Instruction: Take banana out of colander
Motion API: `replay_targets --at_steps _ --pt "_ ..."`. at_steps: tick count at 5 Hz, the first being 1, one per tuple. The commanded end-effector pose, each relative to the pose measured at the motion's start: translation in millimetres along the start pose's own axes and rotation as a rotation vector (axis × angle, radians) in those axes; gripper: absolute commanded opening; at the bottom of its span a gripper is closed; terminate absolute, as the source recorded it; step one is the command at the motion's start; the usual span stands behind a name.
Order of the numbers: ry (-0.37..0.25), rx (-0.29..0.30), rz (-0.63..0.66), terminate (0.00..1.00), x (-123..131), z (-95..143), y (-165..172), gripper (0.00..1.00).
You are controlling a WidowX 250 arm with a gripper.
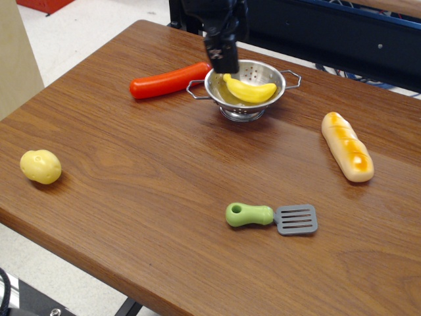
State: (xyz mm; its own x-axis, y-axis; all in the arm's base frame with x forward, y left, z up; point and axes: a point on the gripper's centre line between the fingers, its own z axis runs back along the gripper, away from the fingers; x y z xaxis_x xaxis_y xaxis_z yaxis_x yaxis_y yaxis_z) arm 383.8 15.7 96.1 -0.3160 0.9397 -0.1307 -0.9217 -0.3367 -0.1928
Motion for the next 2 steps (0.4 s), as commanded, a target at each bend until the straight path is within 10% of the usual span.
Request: replay_targets --at_steps 1,2 --pt "-0.080 -0.047 0.158 0.00 -9.5 -5.1 -35.3 1.00" --pt "-0.100 -0.038 0.141 0.00 -5.6 -19.0 -30.7 1.00"
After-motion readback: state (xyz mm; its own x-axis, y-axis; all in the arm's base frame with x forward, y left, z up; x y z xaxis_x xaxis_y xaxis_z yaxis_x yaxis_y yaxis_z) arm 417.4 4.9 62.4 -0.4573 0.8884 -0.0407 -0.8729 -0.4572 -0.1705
